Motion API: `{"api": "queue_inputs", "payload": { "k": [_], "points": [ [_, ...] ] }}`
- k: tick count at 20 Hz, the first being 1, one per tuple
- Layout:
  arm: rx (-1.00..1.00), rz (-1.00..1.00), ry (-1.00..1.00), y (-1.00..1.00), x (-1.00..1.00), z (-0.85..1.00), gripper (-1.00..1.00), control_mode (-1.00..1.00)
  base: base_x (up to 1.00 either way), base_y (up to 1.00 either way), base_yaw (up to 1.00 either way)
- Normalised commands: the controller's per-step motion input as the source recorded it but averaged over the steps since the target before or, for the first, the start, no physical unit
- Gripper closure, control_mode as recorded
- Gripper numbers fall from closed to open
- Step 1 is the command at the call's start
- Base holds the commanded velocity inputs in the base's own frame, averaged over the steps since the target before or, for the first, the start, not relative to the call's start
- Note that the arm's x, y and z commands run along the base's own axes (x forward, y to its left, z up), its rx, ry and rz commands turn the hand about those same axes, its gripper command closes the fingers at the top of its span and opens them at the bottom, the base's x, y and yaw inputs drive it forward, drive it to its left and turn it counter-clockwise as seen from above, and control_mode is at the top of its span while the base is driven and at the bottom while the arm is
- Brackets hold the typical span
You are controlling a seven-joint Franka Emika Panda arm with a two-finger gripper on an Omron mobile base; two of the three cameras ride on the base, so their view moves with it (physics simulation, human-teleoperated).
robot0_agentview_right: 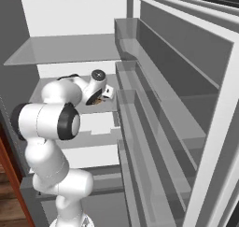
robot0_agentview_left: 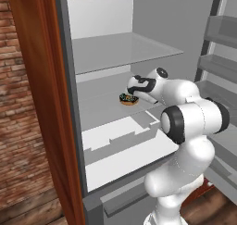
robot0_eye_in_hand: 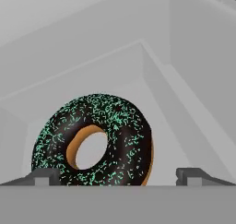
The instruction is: Take the cupcake and donut from the fridge and place them on the empty tray on the dining counter.
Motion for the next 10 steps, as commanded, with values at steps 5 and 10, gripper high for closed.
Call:
{"api": "queue_inputs", "payload": {
  "k": [5,10],
  "points": [
    [-0.03,0.0,0.0,0.0,0.37,-0.28,-1.0,-1.0,0.0,0.0,0.0],
    [-0.08,0.0,-0.06,0.0,0.3,-0.44,-1.0,-1.0,0.0,0.0,0.0]
  ]
}}
